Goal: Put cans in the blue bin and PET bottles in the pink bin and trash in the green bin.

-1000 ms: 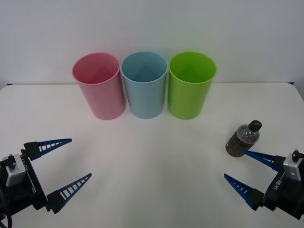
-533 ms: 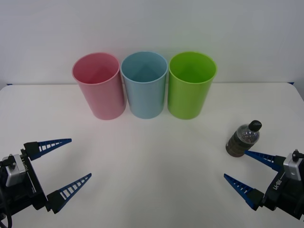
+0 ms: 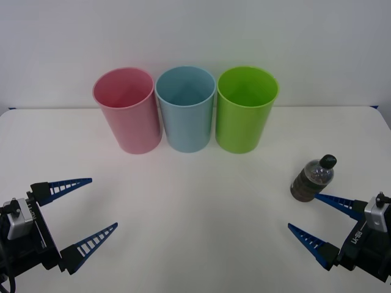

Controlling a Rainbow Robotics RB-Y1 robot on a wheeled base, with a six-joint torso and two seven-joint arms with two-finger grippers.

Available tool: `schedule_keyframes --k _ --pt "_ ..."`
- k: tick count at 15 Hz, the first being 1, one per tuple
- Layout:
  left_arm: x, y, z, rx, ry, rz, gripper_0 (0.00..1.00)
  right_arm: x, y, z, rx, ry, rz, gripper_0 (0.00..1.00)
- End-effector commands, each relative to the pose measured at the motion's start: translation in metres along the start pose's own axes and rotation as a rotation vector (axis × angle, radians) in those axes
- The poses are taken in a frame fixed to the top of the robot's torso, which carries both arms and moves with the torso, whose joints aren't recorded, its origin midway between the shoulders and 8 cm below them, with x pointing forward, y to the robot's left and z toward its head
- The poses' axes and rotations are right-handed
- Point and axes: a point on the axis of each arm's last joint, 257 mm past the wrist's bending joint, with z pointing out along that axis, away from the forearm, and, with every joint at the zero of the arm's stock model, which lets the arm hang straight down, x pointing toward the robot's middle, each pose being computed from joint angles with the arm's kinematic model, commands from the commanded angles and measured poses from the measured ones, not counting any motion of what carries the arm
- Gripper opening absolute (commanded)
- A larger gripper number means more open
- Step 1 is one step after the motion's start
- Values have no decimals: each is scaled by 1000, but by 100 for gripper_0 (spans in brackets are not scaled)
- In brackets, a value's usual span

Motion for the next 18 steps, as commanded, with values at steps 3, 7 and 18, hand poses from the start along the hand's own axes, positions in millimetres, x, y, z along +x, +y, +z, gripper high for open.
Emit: schedule_keyframes --k 3,7,18 --pt "0 0 0 0 0 0 100 0 0 0 0 0 0 100" --pt "0 0 0 0 0 0 100 0 0 0 0 0 0 100" --pt "0 0 0 0 0 0 100 -18 -9 -36 7 -43 -26 100"
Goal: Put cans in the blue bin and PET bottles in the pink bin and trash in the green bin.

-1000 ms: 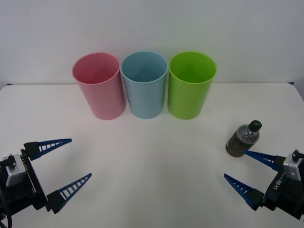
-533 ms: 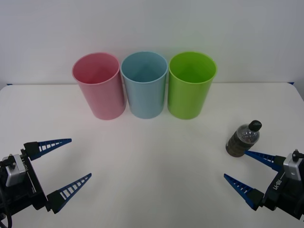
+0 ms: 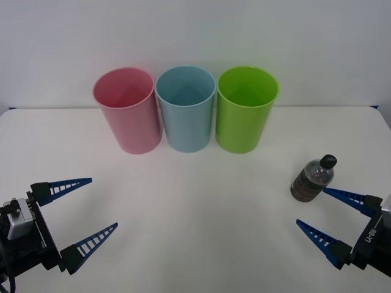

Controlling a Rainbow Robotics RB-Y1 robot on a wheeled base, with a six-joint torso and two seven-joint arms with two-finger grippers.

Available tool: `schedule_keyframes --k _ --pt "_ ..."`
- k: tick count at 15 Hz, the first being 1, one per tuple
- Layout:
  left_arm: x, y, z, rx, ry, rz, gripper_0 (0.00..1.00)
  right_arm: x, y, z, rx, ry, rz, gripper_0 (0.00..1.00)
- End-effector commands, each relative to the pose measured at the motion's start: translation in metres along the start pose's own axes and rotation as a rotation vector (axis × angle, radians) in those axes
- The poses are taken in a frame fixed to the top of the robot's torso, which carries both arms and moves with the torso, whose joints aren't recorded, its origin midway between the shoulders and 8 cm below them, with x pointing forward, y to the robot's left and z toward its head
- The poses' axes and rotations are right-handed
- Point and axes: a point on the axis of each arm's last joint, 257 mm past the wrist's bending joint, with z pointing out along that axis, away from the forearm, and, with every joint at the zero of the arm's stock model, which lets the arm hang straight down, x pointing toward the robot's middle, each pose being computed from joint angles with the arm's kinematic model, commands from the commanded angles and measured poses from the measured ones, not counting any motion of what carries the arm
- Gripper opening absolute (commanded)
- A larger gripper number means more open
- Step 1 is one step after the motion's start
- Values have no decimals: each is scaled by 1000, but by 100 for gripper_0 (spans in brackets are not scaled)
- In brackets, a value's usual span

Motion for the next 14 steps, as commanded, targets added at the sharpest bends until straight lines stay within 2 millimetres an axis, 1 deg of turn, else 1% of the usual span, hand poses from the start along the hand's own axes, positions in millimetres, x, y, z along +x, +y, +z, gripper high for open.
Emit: schedule_keyframes --k 1,3,4,7,8,9,11,14 --pt "0 0 0 0 0 0 100 4 -7 -27 7 0 14 100" --pt "0 0 0 0 0 0 100 17 -18 -46 20 -5 31 100" --pt "0 0 0 0 0 0 100 24 -26 -51 39 -8 5 100" --pt "0 0 0 0 0 0 100 48 -48 -55 86 -17 -25 100" --pt "0 0 0 0 0 0 100 52 -53 -54 95 -23 -32 100" --pt "0 0 0 0 0 0 100 61 -59 -53 107 -23 -29 100" --pt "0 0 0 0 0 0 100 73 -65 -46 115 -31 -40 100" --pt "0 0 0 0 0 0 100 88 -84 -32 159 -25 -20 100"
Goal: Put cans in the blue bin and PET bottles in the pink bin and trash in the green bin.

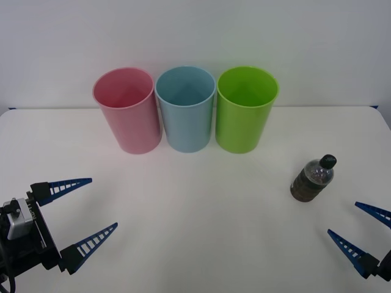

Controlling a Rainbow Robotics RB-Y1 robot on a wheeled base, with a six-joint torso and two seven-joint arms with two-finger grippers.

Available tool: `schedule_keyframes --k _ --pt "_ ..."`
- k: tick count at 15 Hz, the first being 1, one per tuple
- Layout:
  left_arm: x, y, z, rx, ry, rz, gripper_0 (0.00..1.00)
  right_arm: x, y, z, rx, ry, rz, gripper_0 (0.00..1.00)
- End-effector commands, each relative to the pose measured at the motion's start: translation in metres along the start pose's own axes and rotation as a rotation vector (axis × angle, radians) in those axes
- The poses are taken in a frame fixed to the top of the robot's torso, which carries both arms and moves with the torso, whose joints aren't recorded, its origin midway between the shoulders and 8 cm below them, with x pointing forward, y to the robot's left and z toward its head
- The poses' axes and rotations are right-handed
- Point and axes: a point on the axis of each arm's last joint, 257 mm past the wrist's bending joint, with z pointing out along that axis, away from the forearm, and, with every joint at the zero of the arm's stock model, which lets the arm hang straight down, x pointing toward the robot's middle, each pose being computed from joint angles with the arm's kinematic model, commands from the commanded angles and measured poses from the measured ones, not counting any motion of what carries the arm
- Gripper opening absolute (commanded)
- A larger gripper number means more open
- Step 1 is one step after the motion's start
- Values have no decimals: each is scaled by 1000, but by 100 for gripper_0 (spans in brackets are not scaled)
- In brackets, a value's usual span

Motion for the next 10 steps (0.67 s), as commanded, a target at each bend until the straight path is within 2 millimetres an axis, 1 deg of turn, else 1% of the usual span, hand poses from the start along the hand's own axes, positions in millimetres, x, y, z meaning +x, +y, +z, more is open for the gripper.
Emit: schedule_keyframes --k 1,3,6,8,10 --pt "0 0 0 0 0 0 100 12 -14 15 46 14 6 100" --pt "0 0 0 0 0 0 100 16 -20 25 83 23 8 100" --pt "0 0 0 0 0 0 100 20 -18 53 115 23 23 100" --pt "0 0 0 0 0 0 100 19 -16 71 126 19 30 100" --pt "0 0 0 0 0 0 100 15 -18 89 148 14 36 100"
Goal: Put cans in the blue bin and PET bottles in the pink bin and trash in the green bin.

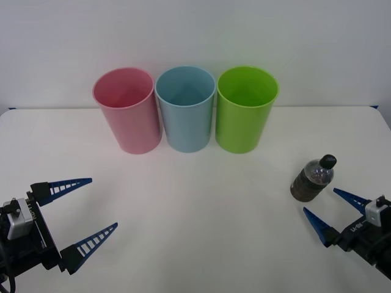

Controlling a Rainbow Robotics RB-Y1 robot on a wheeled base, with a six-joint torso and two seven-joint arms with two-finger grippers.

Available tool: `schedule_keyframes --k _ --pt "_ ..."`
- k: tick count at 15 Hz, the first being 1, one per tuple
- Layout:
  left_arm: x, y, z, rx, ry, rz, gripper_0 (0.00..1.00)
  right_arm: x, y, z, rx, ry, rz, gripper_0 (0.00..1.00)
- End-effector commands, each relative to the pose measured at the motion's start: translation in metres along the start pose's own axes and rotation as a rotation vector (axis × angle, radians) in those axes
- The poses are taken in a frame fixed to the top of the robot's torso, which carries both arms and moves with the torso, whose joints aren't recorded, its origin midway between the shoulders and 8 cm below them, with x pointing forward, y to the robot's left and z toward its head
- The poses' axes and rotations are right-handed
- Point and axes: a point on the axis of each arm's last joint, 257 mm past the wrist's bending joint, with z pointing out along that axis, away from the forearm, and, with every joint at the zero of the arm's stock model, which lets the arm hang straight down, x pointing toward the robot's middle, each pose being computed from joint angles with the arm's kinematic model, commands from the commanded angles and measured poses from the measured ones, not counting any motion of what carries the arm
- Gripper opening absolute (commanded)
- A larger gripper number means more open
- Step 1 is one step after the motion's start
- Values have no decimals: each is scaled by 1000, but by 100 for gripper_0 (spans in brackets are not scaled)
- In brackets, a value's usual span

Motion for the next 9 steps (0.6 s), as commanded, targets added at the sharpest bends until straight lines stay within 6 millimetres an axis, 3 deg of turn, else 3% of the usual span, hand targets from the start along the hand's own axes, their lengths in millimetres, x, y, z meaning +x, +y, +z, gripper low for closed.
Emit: schedule_keyframes --k 1,9 --pt "0 0 0 0 0 0 100 -7 1 25 27 -10 9 100" --pt "0 0 0 0 0 0 100 -18 2 76 103 -2 23 100"
